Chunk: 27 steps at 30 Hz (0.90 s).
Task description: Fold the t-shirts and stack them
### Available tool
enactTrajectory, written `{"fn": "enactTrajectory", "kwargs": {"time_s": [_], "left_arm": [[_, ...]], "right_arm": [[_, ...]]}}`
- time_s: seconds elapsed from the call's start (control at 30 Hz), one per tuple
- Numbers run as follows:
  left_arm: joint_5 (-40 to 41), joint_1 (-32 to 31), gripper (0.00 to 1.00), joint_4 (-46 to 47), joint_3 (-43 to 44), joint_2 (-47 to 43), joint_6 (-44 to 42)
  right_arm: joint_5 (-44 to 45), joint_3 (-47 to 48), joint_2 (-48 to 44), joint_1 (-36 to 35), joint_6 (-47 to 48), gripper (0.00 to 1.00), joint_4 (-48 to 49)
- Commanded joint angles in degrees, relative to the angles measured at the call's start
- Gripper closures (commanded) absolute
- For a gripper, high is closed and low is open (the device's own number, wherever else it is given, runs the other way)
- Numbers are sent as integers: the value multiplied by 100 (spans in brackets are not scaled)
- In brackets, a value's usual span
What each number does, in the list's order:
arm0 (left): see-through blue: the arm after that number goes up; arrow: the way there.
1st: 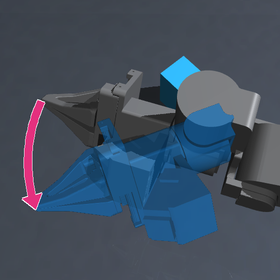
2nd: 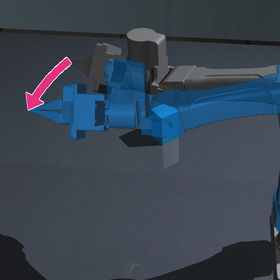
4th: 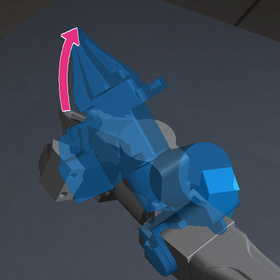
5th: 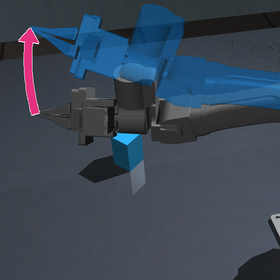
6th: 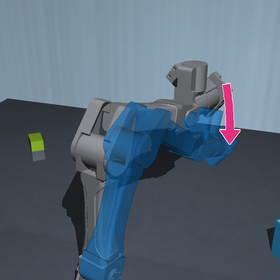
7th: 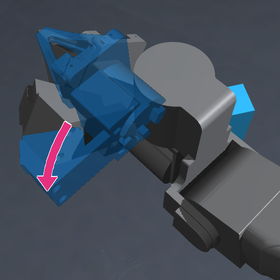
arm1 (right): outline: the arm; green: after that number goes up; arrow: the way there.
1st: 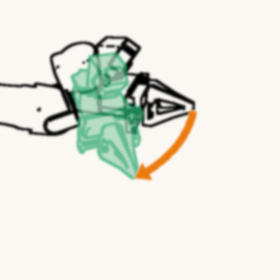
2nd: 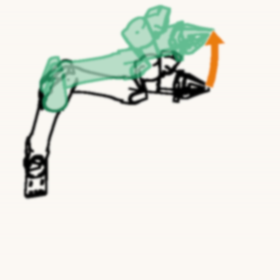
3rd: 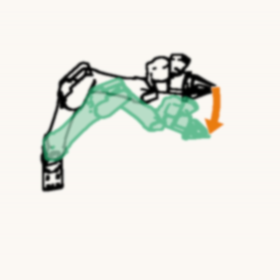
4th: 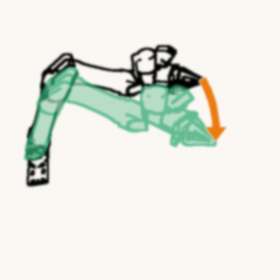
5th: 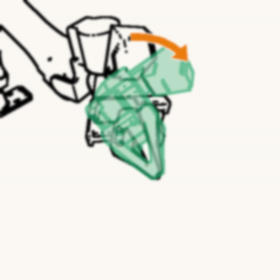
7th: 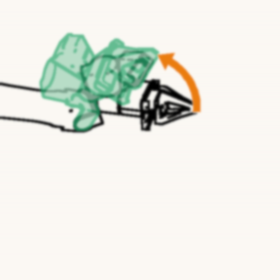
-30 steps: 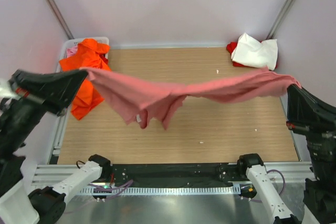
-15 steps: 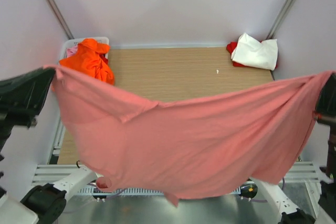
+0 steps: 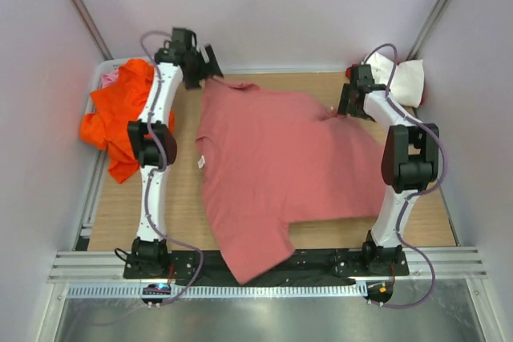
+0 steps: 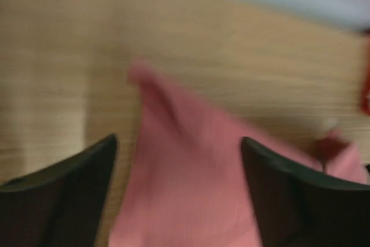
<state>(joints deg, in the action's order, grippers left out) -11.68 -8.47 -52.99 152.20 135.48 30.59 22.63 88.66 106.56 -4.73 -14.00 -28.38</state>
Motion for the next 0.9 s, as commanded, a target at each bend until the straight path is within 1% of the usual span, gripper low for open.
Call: {"fn": "enactTrajectory", "kwargs": {"time_s": [0.0, 0.03, 0.07, 0.13, 0.2, 0.27, 0.3, 0.33, 0.4, 0.43, 0.47, 0.5, 0.53, 0.57, 0.6, 0.73, 0.87], "left_arm": [[-161, -277, 1, -1444, 148, -230, -191], [215, -391, 0, -676, -1101, -572, -246], [271, -505, 0, -234, -1731, -1367, -255], [237, -524, 0, 636, -2857, -1918, -115], [254, -533, 0, 563, -3038, -2278, -123], [394, -620, 0, 387, -3152, -2420, -150], [464, -682, 0, 317, -3248, -2612, -176], [552, -830, 0, 325, -3554, -2710, -202], [833, -1015, 0, 473, -3959, -2965, -229], [904, -1182, 0, 578, -4449, -3201, -177], [931, -1244, 0, 814, -4706, -3308, -124], [948, -1306, 0, 939, -5204, -3491, -62], [949, -1411, 0, 1062, -5453, -3563, 104], [966, -1464, 0, 1307, -5690, -3625, 157], [975, -1595, 0, 1422, -6128, -3669, 228], [1054, -1868, 1, 1730, -6825, -3573, 404], [1466, -1983, 0, 1766, -7335, -3555, 667]], "right_arm": [[30, 240, -565, 25, -262, 0, -302], [48, 135, -680, 34, -253, 0, -204], [40, -5, -890, 34, -244, 0, -159], [22, -112, -1067, 25, -208, 0, -211], [-101, -243, -1417, 34, -243, 0, -255], [-373, -629, -1716, -1, -314, 0, -159], [-530, -814, -2005, 7, -401, 0, 85], [-862, -1172, -2138, -1, -437, 0, 226], [-1198, -1482, -2297, -10, -551, 0, 577], [-1348, -1710, -2341, -10, -621, 0, 684], [-1706, -1782, -2307, -28, -665, 0, 789], [-1831, -1826, -2185, -19, -683, 0, 808], [-2137, -1870, -2097, -36, -709, 0, 825], [-2184, -1896, -2009, -37, -718, 0, 904], [-2384, -1914, -1921, -19, -736, 0, 905], [-2413, -1932, -1333, -28, -832, 0, 808], [-1992, -2089, -1103, -28, -929, 0, 562]]}}
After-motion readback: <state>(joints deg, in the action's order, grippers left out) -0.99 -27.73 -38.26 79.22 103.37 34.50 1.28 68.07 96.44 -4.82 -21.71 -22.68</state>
